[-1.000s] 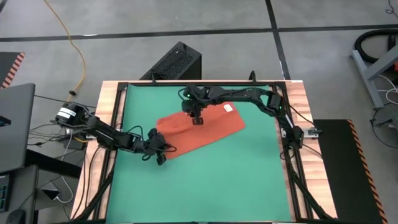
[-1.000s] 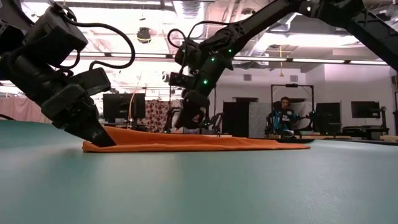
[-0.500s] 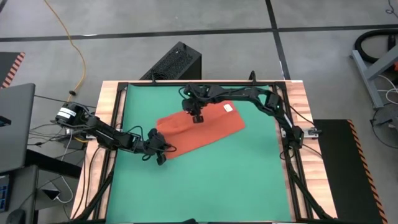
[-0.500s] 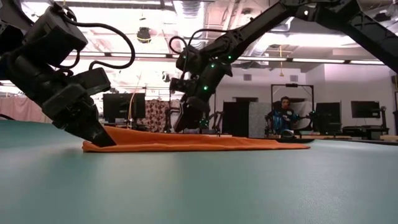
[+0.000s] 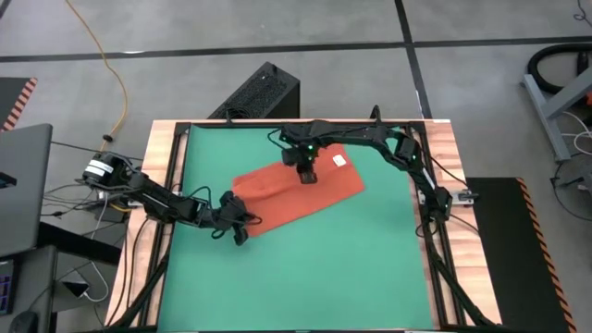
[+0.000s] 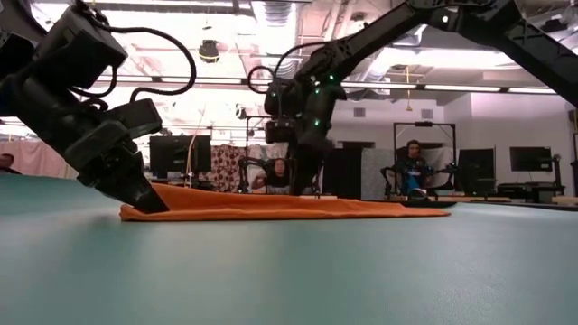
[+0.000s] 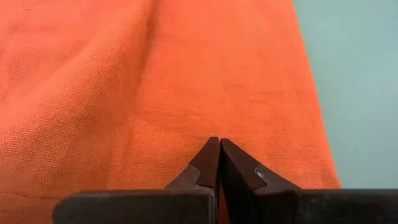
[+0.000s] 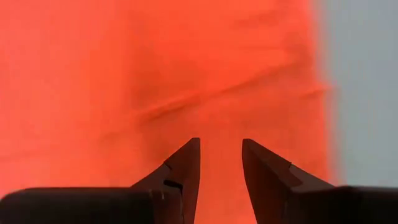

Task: Roll towel into tight, uniform cylinder
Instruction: Fold the orange towel

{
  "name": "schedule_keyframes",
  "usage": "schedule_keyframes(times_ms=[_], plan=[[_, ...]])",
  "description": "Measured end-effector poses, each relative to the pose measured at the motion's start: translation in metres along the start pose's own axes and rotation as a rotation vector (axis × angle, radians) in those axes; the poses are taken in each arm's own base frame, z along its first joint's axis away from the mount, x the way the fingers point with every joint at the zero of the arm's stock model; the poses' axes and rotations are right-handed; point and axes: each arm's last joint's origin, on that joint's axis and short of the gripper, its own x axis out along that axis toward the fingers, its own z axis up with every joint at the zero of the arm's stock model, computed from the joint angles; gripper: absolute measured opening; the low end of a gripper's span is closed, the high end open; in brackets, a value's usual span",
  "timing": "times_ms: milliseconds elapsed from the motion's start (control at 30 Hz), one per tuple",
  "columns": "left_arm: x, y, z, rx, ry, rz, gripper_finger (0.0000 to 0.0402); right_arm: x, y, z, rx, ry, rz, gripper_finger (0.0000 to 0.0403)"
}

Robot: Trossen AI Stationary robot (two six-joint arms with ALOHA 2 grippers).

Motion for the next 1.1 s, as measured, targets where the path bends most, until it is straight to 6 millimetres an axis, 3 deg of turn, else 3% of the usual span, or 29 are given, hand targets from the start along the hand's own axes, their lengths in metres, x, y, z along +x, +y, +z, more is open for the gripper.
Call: schedule_keyframes(times_ms=[167,367,500,667,900,1100], plan=[[0.000,-0.003,0.004,-0.099,-0.030,-0.036,0.0000,-0.002,0.042,0.018,0.041,-0.091,0.360,0.0130],[-0.002,-0.010,0.003,-0.259,-0.028,-0.086,0.0000,0.015,0.128,0.048,-0.160,-0.051,0.412,0.0110],[-0.003,-0.021,0.008,-0.375,-0.071,-0.091,0.0000,0.024,0.180,0.066,-0.263,-0.056,0.265,0.0097],[0.008,-0.048,0.019,-0.418,-0.117,-0.113,0.0000,0.030,0.229,0.077,-0.290,-0.084,0.079,0.0086],[0.055,-0.085,0.014,-0.277,-0.004,-0.121,0.0000,0.033,0.286,0.083,-0.200,-0.156,-0.164,0.0077],[0.059,-0.094,0.004,-0.242,-0.016,-0.040,0.0000,0.027,0.323,0.073,-0.109,-0.158,-0.312,0.0071]])
